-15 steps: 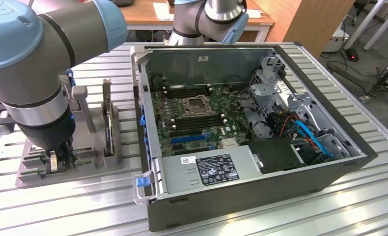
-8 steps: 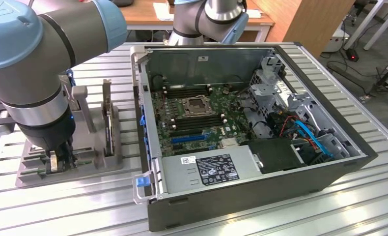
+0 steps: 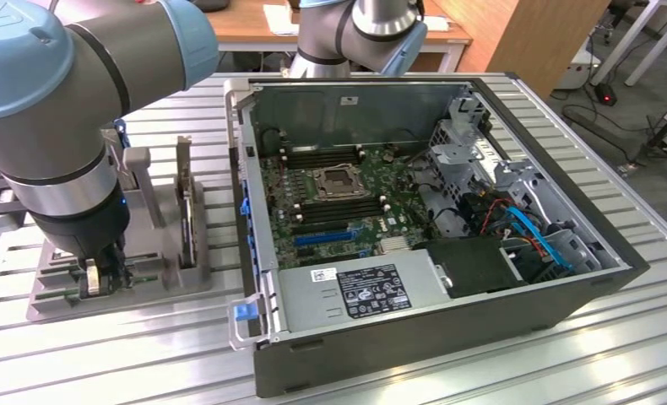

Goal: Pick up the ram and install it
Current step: 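Pick up the ram and move it above insertion slot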

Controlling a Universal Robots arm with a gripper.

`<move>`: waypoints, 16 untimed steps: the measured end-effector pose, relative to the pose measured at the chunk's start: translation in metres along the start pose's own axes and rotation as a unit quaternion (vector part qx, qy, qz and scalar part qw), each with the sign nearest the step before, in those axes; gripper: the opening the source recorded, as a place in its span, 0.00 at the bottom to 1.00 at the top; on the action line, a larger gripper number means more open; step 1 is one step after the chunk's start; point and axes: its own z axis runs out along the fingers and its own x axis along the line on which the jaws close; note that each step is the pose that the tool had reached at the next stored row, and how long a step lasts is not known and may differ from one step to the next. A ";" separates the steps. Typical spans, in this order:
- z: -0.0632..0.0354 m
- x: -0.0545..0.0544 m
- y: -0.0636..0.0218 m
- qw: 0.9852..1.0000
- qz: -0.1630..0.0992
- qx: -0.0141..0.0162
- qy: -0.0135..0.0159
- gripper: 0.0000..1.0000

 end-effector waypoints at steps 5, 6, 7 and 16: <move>0.0000 0.000 0.0000 1.000 0.000 0.000 0.000 0.11; 0.0000 0.000 0.0000 1.000 0.000 0.000 0.000 0.11; 0.0000 0.000 0.0000 1.000 0.000 0.000 0.000 0.11; -0.0011 0.000 0.0000 1.000 0.000 0.000 0.001 0.11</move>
